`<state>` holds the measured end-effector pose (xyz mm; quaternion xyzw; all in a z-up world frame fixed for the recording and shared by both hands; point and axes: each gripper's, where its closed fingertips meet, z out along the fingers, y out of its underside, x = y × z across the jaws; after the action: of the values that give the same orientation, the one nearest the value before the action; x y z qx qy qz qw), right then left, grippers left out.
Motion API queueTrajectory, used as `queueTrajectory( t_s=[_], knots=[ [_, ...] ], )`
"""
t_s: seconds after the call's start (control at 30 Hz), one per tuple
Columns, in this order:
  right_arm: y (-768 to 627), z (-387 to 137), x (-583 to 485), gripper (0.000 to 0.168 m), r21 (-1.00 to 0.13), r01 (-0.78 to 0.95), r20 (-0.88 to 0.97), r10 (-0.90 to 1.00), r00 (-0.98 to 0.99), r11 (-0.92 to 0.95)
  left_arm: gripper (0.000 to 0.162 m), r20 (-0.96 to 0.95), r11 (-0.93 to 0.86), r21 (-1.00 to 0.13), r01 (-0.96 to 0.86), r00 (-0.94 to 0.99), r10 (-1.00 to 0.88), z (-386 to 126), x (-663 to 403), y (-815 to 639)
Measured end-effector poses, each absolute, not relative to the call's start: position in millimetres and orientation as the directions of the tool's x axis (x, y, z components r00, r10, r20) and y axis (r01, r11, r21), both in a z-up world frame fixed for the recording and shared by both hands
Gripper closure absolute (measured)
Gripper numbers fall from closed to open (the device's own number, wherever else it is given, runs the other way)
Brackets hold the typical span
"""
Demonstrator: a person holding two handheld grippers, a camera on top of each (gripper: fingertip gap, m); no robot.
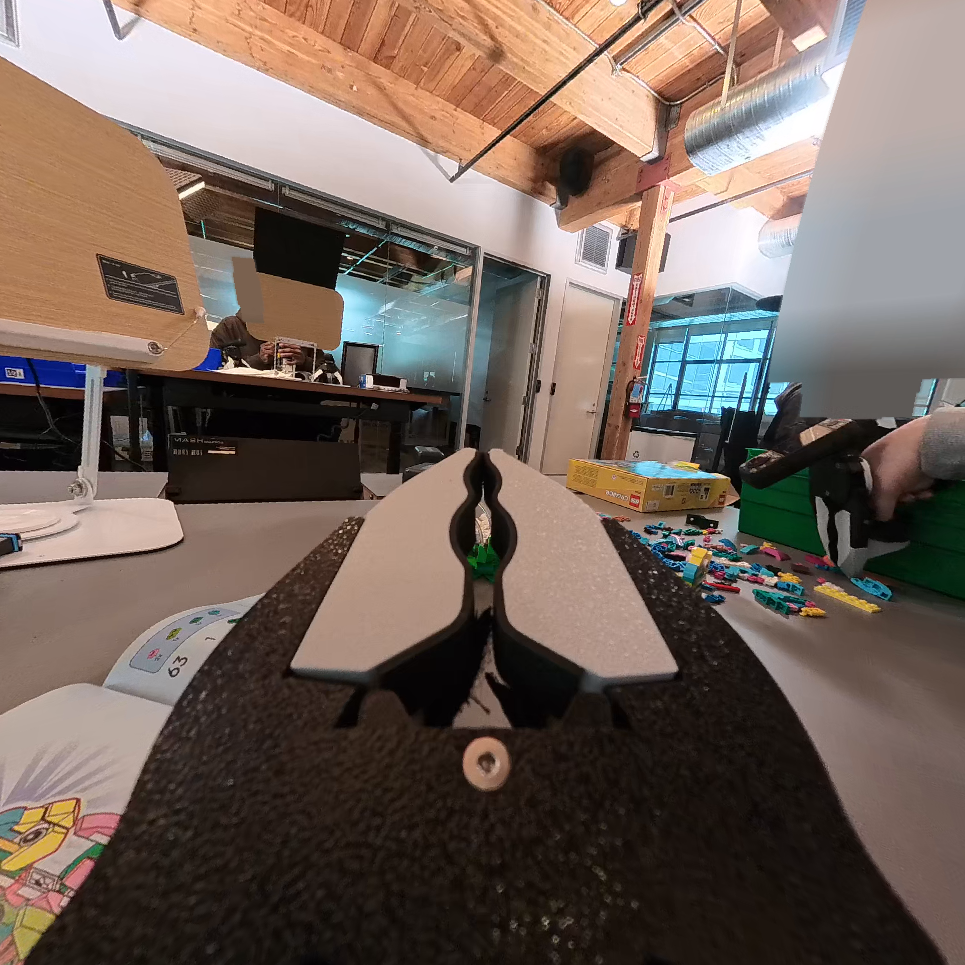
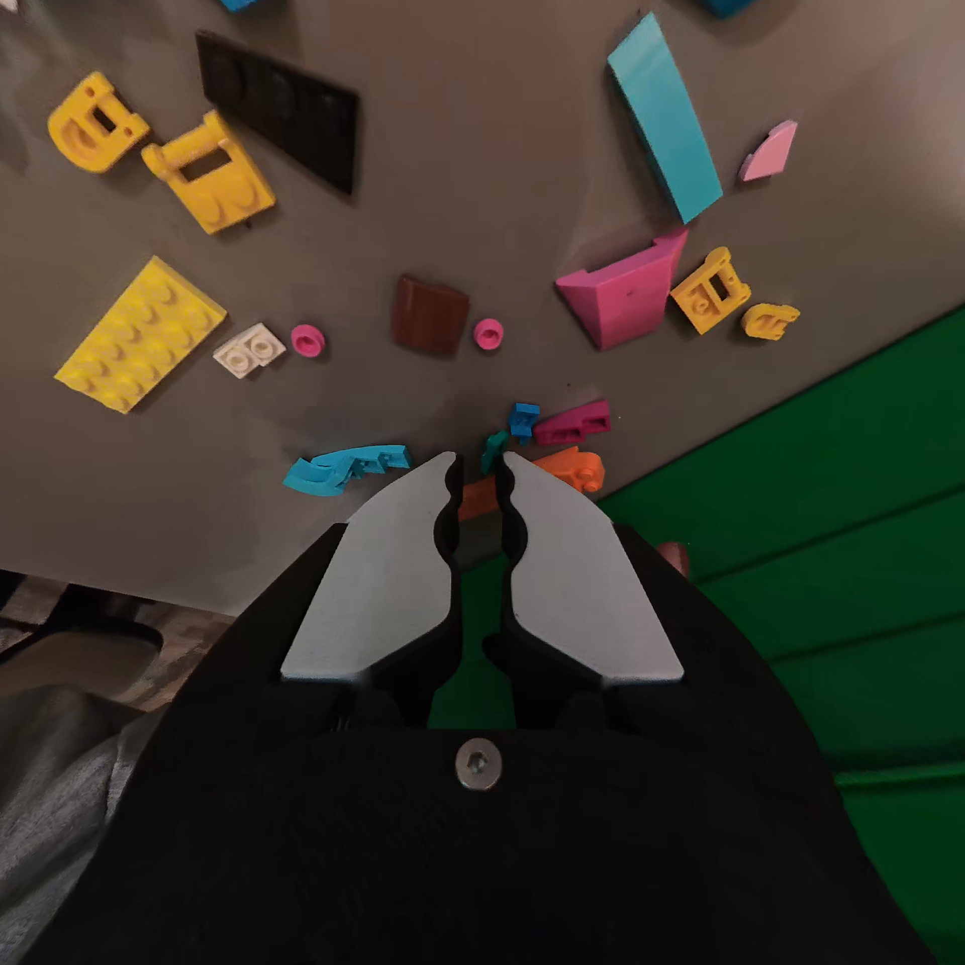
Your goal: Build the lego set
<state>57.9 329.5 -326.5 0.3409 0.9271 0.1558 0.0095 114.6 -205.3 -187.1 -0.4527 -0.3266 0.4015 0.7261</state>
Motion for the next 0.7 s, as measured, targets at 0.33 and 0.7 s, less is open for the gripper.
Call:
queueTrajectory(
  t_s=[0.33, 0.7],
  knots=[
    [307.2, -314.3, 47.5, 0.164, 0.104, 0.514, 0.178, 0.493, -0.852, 0.851, 0.162, 0.122, 0.279, -0.917, -0.284, 0.468, 0.875, -187.1, 114.6, -206.3],
    [123.2, -199.7, 28.8, 0.165, -0.286, -0.111, 0.724, 0.139, -0.676, 0.952, 0.162, 0.312, 0.390, -0.920, -0.036, 0.536, 0.784, -202.9, 109.3, -174.8]
  ],
)
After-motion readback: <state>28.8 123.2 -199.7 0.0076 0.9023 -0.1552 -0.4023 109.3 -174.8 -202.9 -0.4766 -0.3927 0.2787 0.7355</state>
